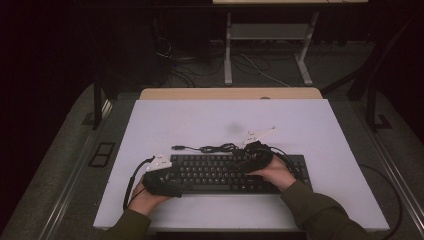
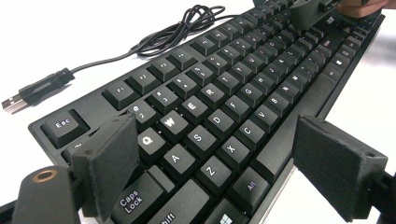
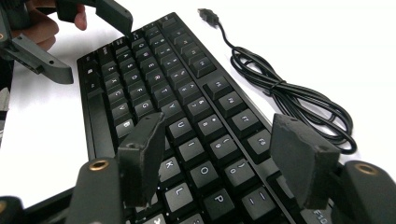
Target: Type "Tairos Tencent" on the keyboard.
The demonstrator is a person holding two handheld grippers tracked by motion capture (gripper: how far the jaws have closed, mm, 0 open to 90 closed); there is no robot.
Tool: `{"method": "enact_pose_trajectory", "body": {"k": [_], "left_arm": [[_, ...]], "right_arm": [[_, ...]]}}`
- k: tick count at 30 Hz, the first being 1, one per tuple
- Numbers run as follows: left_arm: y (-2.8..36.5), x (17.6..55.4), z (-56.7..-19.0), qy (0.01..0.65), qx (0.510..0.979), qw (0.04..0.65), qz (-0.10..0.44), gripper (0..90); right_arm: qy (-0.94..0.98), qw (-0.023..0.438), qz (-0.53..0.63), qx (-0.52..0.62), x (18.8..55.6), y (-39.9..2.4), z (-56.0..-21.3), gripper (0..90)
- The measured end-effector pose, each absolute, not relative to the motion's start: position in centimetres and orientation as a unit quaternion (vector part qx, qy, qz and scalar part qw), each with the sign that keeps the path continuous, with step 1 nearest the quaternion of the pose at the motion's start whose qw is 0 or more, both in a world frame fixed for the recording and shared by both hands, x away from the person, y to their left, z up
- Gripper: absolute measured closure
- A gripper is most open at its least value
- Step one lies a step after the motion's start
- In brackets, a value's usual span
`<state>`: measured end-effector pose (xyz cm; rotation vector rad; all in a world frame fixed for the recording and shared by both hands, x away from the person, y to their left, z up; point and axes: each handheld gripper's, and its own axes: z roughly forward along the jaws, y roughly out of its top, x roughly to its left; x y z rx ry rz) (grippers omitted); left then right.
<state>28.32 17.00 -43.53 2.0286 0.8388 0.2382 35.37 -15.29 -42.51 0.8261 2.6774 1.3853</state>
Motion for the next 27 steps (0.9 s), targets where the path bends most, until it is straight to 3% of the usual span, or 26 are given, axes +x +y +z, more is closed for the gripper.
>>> {"method": "enact_pose_trajectory", "body": {"k": [19,27], "left_arm": [[15.6,29.6,-43.4,0.324,0.823,0.457,0.091,14.4],[15.1,30.5,-43.4,0.323,0.822,0.459,0.093,19.6]], "right_arm": [[0.852,0.019,0.443,0.28,34.6,-16.7,-42.6,29.2],[0.849,0.023,0.441,0.289,34.3,-17.4,-42.8,28.8]]}}
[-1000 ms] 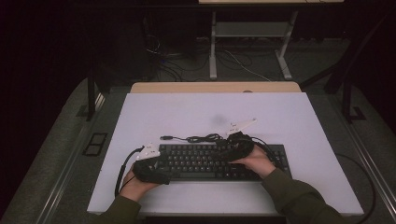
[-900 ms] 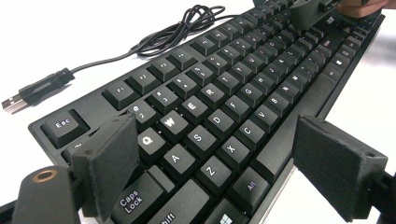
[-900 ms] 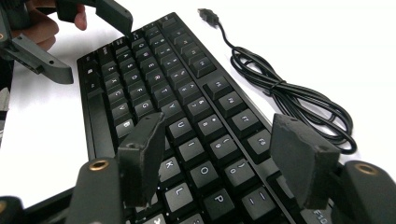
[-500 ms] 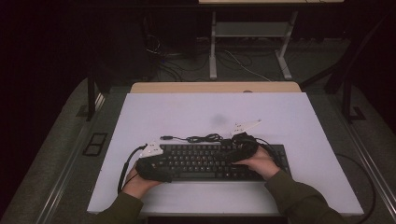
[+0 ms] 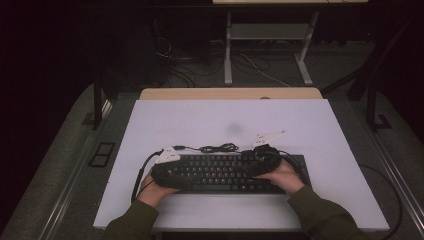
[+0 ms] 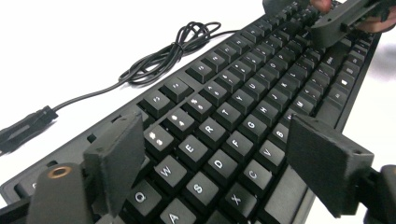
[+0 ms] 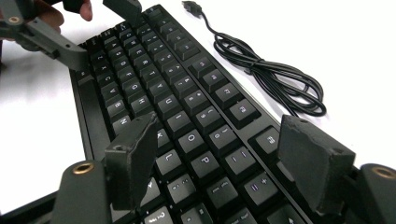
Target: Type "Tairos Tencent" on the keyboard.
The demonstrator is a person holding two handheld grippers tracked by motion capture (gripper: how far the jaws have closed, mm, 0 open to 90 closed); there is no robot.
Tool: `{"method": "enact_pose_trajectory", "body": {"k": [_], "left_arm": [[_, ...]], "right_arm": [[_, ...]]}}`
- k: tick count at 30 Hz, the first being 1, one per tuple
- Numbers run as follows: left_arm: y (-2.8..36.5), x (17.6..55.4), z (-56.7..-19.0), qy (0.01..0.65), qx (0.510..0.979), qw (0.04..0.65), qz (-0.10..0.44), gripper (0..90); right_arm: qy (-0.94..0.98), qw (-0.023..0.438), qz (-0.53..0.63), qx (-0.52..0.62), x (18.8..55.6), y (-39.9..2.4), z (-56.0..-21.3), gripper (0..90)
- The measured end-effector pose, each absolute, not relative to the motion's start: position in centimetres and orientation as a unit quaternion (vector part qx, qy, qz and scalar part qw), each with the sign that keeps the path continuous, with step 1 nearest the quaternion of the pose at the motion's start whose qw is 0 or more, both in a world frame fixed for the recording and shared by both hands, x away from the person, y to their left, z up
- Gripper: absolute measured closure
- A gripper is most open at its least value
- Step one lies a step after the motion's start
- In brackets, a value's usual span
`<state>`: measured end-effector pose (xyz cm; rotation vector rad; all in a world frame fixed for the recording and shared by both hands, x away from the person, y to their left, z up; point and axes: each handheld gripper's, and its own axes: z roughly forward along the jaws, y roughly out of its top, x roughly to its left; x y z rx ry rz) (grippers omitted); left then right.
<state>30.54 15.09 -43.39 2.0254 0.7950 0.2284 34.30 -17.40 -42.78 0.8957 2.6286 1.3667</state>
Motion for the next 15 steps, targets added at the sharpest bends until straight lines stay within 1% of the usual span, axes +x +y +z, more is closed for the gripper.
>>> {"method": "enact_pose_trajectory", "body": {"k": [4,7,15], "left_arm": [[15.0,31.0,-43.3,0.324,0.821,0.461,0.095,26.0],[14.9,31.3,-43.3,0.324,0.82,0.463,0.096,32.4],[14.6,31.9,-43.2,0.323,0.821,0.463,0.089,58.0]], "right_arm": [[0.848,0.026,0.441,0.294,34.2,-17.8,-42.8,28.6],[0.846,0.027,0.442,0.296,34.2,-17.9,-42.8,28.5],[0.846,0.03,0.44,0.3,34.0,-18.2,-42.9,28.5]]}}
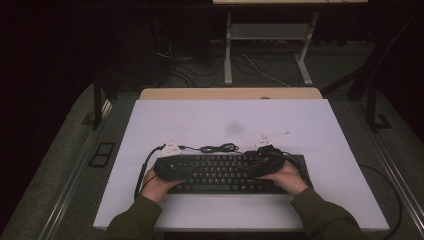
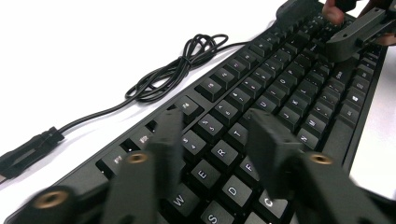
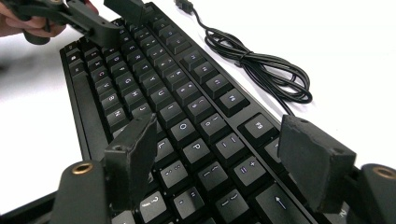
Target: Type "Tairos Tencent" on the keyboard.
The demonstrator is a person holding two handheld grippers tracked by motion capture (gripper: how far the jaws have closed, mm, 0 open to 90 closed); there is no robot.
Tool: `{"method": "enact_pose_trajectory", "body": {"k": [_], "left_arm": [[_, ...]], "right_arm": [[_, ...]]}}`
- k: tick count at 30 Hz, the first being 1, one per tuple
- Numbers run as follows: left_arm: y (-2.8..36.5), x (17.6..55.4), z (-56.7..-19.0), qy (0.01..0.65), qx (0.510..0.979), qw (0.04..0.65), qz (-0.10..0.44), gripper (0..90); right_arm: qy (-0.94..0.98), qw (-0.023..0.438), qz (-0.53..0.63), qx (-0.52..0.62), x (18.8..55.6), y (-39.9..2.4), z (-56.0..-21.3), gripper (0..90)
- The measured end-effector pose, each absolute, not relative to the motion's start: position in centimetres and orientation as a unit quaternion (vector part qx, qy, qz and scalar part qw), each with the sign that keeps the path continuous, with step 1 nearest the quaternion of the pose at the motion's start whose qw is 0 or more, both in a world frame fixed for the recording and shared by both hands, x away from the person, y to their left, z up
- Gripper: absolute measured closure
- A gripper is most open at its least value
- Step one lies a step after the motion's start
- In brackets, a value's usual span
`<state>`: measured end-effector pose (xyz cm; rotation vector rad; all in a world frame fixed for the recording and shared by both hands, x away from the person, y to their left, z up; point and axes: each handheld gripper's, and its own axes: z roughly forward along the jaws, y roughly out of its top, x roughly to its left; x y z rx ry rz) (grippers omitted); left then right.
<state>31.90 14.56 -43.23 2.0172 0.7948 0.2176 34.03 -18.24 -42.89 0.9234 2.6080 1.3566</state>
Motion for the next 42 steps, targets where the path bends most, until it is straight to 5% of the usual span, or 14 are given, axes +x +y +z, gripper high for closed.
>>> {"method": "enact_pose_trajectory", "body": {"k": [11,42], "left_arm": [[13.7,32.1,-43.2,0.309,0.834,0.451,0.072,88.3],[12.8,32.3,-43.8,0.3,0.853,0.421,0.073,88.3]], "right_arm": [[0.846,0.03,0.439,0.3,34.0,-18.3,-42.9,28.5],[0.846,0.031,0.44,0.3,34.0,-18.4,-42.9,28.5]]}}
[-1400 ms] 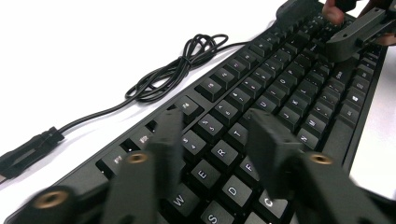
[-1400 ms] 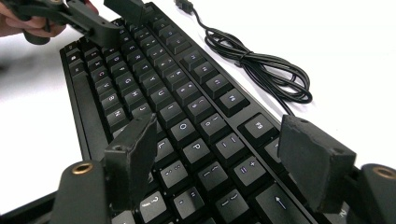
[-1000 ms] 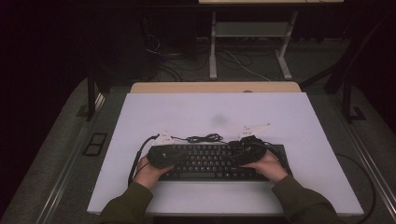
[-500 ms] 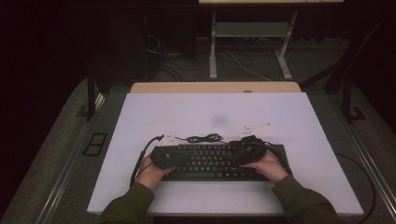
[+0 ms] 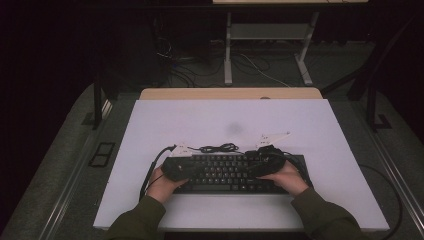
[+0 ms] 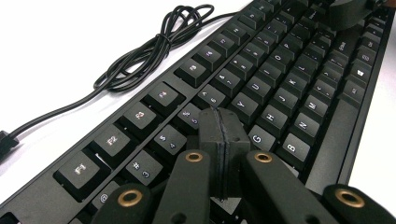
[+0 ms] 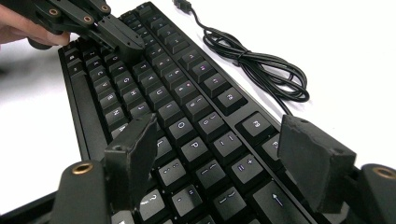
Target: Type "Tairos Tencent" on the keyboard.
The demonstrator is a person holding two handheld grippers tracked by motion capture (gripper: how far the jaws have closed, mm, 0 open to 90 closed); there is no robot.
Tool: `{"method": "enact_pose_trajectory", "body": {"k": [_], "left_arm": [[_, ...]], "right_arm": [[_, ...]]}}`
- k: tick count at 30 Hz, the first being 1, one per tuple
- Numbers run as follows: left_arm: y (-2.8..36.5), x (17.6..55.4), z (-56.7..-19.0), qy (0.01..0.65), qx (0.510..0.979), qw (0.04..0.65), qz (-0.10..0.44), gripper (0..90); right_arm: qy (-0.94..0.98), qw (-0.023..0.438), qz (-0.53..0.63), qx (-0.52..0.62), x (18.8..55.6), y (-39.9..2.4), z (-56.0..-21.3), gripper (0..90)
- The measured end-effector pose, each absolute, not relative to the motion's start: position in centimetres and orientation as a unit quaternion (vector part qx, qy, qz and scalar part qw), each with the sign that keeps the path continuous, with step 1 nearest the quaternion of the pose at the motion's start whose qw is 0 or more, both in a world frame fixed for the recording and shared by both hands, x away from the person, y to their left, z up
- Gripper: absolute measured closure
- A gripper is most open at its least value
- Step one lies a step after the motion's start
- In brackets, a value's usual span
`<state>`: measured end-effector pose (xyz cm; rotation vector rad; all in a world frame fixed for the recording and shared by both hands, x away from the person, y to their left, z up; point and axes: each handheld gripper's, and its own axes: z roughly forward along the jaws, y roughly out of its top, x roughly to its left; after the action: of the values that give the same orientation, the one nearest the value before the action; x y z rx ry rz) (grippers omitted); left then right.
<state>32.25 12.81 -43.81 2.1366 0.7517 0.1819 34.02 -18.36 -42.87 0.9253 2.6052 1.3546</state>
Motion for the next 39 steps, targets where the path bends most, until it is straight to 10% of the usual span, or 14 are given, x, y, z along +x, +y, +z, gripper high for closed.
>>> {"method": "enact_pose_trajectory", "body": {"k": [16,39], "left_arm": [[13.2,32.0,-43.2,0.298,0.845,0.438,0.076,82.6],[14.2,31.0,-43.2,0.309,0.833,0.45,0.084,44.4]], "right_arm": [[0.845,0.032,0.44,0.302,34.0,-18.5,-42.8,28.5],[0.84,0.033,0.448,0.303,34.2,-18.4,-42.7,30.0]]}}
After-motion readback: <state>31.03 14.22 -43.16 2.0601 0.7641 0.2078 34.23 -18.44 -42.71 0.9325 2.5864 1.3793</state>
